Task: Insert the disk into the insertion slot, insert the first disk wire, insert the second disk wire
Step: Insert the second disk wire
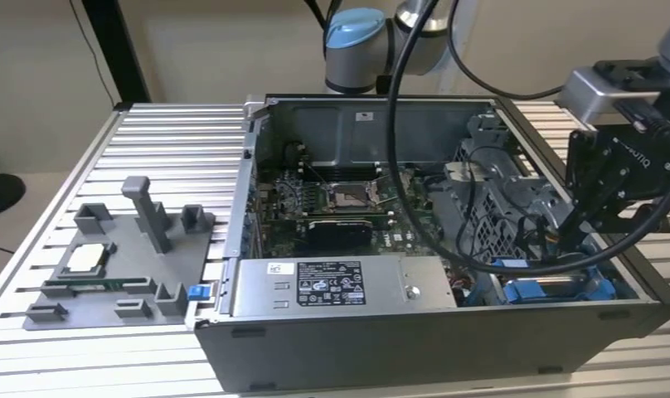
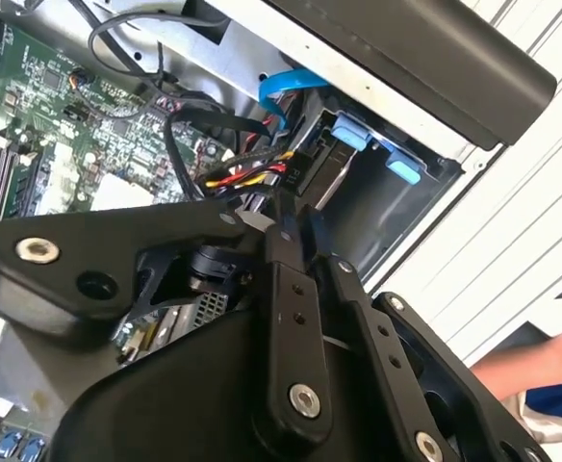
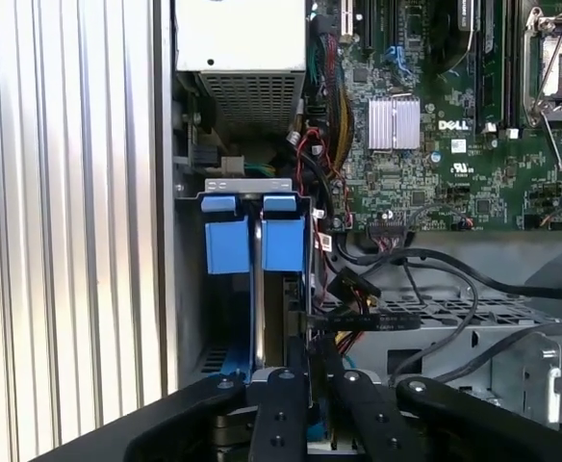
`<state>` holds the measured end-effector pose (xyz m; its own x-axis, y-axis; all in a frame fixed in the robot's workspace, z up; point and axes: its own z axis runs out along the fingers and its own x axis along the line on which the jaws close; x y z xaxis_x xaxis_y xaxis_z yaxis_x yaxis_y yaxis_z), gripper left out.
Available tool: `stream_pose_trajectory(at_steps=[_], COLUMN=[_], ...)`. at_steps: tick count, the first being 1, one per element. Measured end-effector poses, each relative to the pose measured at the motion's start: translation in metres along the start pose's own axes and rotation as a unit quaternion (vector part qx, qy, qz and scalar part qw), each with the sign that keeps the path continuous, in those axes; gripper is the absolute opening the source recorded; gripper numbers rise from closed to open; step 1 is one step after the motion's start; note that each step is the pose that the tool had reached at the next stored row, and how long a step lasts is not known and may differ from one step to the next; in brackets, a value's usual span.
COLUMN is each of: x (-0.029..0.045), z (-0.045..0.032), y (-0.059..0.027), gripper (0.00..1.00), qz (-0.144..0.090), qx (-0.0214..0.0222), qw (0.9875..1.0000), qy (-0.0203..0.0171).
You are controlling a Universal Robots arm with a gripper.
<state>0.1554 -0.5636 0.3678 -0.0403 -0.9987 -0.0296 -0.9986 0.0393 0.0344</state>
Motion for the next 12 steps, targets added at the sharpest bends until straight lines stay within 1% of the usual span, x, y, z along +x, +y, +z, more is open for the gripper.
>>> stream_pose_trajectory(at_steps=[2,3,8,12], x=[-0.0004,-0.0005,-0.0013,-0.0021], z=[-0.0001,-0.0001,0.0004,0.0036], y=[-0.0013,-0.0019,-0.005,-0.0082], gripper=[0.0,1.0,1.0,1.0], qz=[0.0,0.0,0.0,0.0], qx=[0.0,0.0,0.0001,0.0003], qw=[1.0,1.0,1.0,1.0], qy=[0.0,0.0,0.0,-0.0001])
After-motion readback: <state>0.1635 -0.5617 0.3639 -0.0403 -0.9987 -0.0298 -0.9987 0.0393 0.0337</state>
